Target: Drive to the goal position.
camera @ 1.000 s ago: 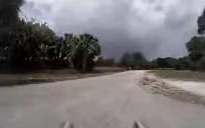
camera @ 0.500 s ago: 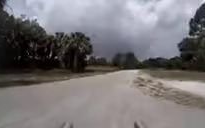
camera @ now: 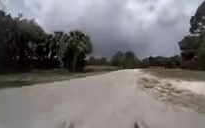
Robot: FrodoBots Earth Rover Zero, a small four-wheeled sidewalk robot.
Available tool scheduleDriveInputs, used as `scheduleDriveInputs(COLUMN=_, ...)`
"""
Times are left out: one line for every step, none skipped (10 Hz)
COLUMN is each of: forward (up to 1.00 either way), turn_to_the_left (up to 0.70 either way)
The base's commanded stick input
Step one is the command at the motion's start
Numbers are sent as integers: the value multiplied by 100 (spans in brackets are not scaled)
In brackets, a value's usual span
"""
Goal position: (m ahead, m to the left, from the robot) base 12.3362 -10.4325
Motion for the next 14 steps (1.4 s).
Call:
scheduleDriveInputs(forward=85, turn_to_the_left=0)
scheduleDriveInputs(forward=85, turn_to_the_left=0)
scheduleDriveInputs(forward=85, turn_to_the_left=0)
scheduleDriveInputs(forward=85, turn_to_the_left=0)
scheduleDriveInputs(forward=85, turn_to_the_left=0)
scheduleDriveInputs(forward=85, turn_to_the_left=0)
scheduleDriveInputs(forward=85, turn_to_the_left=0)
scheduleDriveInputs(forward=85, turn_to_the_left=0)
scheduleDriveInputs(forward=85, turn_to_the_left=0)
scheduleDriveInputs(forward=85, turn_to_the_left=0)
scheduleDriveInputs(forward=85, turn_to_the_left=0)
scheduleDriveInputs(forward=85, turn_to_the_left=0)
scheduleDriveInputs(forward=85, turn_to_the_left=0)
scheduleDriveInputs(forward=85, turn_to_the_left=0)
